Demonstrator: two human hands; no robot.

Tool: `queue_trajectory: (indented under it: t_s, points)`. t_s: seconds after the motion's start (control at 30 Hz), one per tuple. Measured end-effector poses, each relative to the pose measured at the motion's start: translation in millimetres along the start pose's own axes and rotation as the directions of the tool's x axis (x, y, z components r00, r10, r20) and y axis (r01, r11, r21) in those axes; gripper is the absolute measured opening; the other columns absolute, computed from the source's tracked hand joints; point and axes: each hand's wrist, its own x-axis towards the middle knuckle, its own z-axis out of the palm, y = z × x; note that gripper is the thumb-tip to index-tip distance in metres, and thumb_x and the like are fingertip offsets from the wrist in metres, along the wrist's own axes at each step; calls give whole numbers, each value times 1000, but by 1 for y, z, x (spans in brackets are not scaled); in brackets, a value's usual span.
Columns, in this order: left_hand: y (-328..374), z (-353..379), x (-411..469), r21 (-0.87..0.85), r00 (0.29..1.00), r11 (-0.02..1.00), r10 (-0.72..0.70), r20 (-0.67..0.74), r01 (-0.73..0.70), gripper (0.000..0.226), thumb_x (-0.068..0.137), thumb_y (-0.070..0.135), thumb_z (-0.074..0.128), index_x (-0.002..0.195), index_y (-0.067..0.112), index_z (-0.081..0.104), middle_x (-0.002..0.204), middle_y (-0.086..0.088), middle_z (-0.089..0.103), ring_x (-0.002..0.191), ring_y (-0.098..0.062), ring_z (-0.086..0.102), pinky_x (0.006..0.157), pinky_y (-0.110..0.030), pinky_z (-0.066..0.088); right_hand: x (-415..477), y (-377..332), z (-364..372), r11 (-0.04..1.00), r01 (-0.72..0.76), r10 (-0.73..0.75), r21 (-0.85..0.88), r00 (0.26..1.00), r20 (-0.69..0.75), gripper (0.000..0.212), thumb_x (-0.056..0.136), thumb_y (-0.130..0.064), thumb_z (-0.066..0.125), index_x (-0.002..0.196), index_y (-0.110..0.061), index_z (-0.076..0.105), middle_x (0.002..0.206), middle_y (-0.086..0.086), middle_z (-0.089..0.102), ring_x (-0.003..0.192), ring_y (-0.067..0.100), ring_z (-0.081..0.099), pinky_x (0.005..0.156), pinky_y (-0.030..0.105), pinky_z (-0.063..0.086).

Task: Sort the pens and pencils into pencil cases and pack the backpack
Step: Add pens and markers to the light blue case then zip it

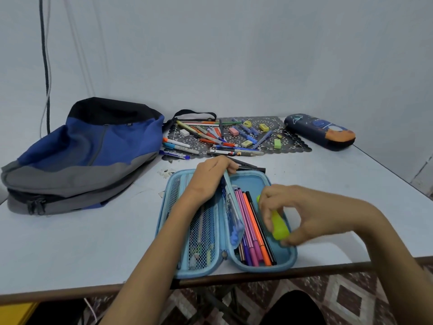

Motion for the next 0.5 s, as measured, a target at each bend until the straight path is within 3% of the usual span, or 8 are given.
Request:
queue_trajectory:
  t_s: [0.17, 0.27, 0.37, 0.5]
  points:
    - [1, 0, -1, 1, 1000, 1000, -3, 2, 3, 33, 83, 31, 36, 79, 26, 68, 86, 4, 71, 86, -11, 64, 90, -33, 49, 0, 1, 1, 992, -70, 60, 103, 994, 96, 22, 75, -27, 83, 92, -27, 70, 108, -7, 55, 113, 14, 51, 91, 38, 48]
    - [2, 0, -2, -2, 1000, 1000, -6, 2, 6, 34, 83, 32, 36, 80, 25, 68, 85, 6, 70, 83, -6, 63, 86, -27, 48, 10, 10, -5, 991, -40, 50, 124, 996, -80, 19, 78, -26, 80, 95, -24, 73, 103, -6, 60, 106, 13, 57, 92, 37, 46]
    - [3, 0, -2, 4, 1000, 1000, -7, 11, 7, 36, 83, 32, 35, 85, 20, 69, 86, 6, 69, 82, -2, 62, 84, -22, 47, 27, 28, -5, 991, -134, 125, -17, 960, -251, 29, 85, -29, 73, 113, -29, 67, 113, -9, 59, 107, 5, 54, 96, 35, 44]
    - [4, 0, -3, 14, 1000, 1000, -23, 6, 23, 34, 84, 32, 35, 84, 22, 68, 85, 8, 69, 80, 1, 61, 82, -19, 47, 50, 34, 5, 960, -198, 149, -196, 959, -239, 40, 97, -20, 54, 137, -22, 51, 131, -3, 53, 119, 12, 49, 102, 37, 39]
